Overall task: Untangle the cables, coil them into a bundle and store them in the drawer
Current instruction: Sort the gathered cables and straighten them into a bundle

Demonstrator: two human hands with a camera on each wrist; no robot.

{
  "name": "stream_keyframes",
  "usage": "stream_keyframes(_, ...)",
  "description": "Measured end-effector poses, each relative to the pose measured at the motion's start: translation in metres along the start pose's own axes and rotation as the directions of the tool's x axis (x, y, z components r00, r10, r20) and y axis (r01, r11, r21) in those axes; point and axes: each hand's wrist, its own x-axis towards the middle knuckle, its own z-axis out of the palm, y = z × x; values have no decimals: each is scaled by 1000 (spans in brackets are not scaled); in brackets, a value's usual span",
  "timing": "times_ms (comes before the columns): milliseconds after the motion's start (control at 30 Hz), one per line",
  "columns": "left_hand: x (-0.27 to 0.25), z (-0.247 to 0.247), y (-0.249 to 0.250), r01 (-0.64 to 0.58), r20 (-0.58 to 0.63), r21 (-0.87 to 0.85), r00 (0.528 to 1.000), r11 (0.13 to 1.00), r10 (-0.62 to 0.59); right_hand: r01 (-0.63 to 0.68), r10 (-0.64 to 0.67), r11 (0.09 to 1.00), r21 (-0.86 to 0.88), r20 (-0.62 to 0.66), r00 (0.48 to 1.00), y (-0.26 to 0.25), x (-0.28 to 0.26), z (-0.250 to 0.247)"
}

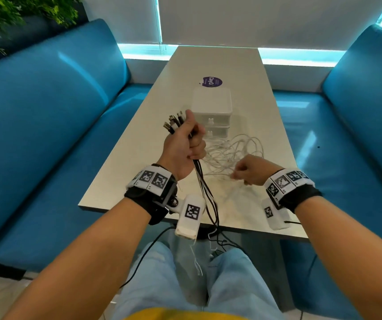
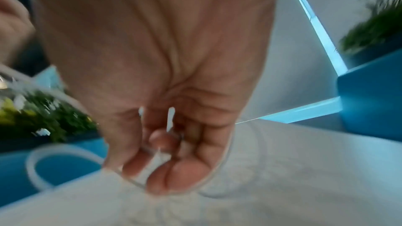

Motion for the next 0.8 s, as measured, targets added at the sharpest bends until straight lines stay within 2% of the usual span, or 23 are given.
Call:
stream_keyframes(100,2,-1,7,28,43,-46,999,999,-26,-66,59,997,-32,-186,981,22,5,-2)
stream_keyframes(167,4,-1,5,57,52,-29,997,998,-56,-60,53,998,-19,-259,964,23,6,-6)
stream_keyframes(267,11,1,-7,99,-21,112,995,989,-98,80,-50,994,69,-355,934,14,5,-15)
stream_keyframes(333,15,5,-17,100,-74,236,994,966,-85,199,-114,967,158,-432,895,4,-1,-24)
stream_keyframes(400,19,11,-25,84,-94,351,994,933,-54,328,-195,924,194,-500,844,-7,-9,-32)
stream_keyframes(500,23,21,-33,59,-78,479,997,876,-24,483,-290,826,289,-516,806,-22,-22,-41)
stream_keyframes(633,27,23,-37,14,-39,517,999,856,8,575,-330,735,359,-551,766,-37,-40,-49)
stream_keyframes(700,28,22,-39,-2,-19,573,1000,820,16,607,-341,694,389,-565,752,-43,-46,-51)
stream_keyframes(800,28,20,-39,2,-57,623,997,782,43,664,-320,621,417,-638,700,-50,-49,-50)
